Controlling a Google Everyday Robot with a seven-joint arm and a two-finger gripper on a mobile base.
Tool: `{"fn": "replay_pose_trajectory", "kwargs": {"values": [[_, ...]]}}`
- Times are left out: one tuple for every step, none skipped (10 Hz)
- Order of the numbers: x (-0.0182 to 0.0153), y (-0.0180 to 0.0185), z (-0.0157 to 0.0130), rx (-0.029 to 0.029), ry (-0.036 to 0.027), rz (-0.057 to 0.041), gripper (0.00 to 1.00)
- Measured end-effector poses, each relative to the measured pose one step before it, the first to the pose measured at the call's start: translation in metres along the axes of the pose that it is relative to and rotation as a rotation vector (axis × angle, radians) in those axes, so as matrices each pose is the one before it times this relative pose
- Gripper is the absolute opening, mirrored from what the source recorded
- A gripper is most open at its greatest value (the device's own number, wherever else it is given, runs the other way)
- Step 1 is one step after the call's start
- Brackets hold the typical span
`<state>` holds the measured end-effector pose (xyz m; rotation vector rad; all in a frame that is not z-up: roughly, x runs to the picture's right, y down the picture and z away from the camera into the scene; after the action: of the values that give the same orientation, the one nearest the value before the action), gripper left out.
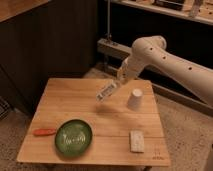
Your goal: Stand the bottle upright
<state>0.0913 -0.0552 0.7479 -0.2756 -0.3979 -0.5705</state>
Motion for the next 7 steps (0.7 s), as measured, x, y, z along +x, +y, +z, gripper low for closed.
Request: {"fn": "replay_pose_trajectory", "kwargs": {"values": [[-0.00327, 0.0029, 0.00103, -0.00681, -0.00522, -0.0213, 0.01], [-0.00326, 0.00385, 0.00185, -0.00741, -0.00255, -0.01445, 0.01], [-0.00201, 0.0026, 0.00196, -0.00559, 0.00668, -0.01062, 0.01], [-0.00369, 0.00281, 0.00262, -0.00864, 0.01545, -0.00778, 0.01], [-0.00295, 0.00369, 0.00346, -0.01379, 0.01574, -0.01022, 0.01], [-0.00237, 0.00298, 0.00257, -0.01037, 0.00909, -0.00709, 0.01], [-0.00214, 0.00408, 0.00309, -0.01603, 0.02081, -0.01433, 0.01]]}}
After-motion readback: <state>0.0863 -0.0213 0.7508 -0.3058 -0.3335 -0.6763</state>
